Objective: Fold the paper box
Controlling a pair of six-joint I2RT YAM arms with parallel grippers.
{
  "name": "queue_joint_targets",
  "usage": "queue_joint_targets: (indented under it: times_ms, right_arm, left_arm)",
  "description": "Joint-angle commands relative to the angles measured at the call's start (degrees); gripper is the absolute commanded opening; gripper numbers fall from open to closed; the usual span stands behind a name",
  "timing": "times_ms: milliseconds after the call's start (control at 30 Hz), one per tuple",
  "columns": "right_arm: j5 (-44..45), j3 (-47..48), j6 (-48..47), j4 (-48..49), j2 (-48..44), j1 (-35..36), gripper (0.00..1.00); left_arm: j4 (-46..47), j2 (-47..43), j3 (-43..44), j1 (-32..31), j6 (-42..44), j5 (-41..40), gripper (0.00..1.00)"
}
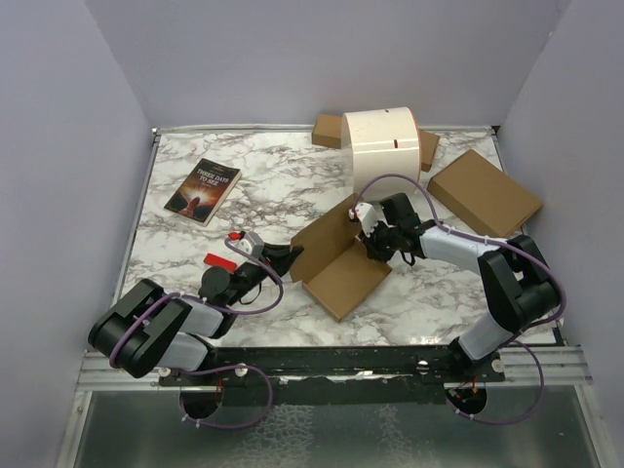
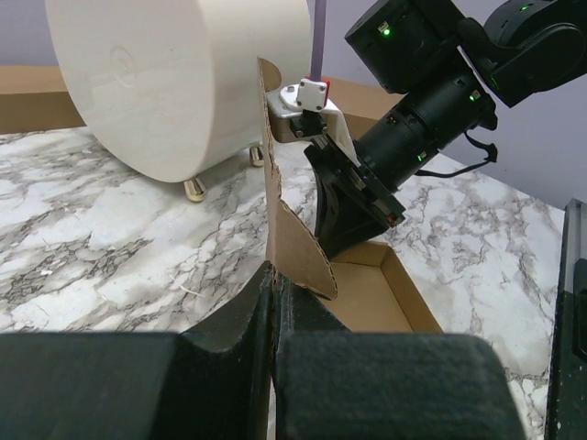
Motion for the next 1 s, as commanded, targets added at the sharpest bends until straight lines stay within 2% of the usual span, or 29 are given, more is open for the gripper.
queue_joint_targets:
  times_ms: [0, 100, 267, 667, 833, 967]
  right_arm:
    - [2.0, -0.2, -1.5, -0.7, 0.3, -0.2, 0.16]
    - [1.0, -0.1, -1.7, -1.6, -0.7, -0.2, 0.29]
    - [-2.2, 0.4, -5.5, -5.6, -2.4, -1.1, 0.40]
    - [-12.2, 1.9, -10.3, -12.4, -2.7, -2.1, 0.48]
    - [-8.4, 1.4, -10.0, -11.5, -2.7, -2.3, 0.47]
    - [-4.8, 0.9, -8.0, -9.1, -1.8, -2.3, 0.38]
  left_arm:
    - [13.7, 0.2, 0.8, -0.3, 1.0, -0.6, 0.00]
    - [13.7, -0.1, 0.5, -0.3, 1.2, -1.0, 0.00]
    - [13.7, -0.3, 0.1, -0.3, 1.9, -1.7, 0.00]
    - [13.7, -0.4, 0.2, -0.3, 2.3, -2.0, 0.00]
    - [13.7, -0.5, 0.2, -0.3, 2.5, -1.9, 0.00]
    - [13.7, -0.4, 0.4, -0.3, 2.4, -1.7, 0.00]
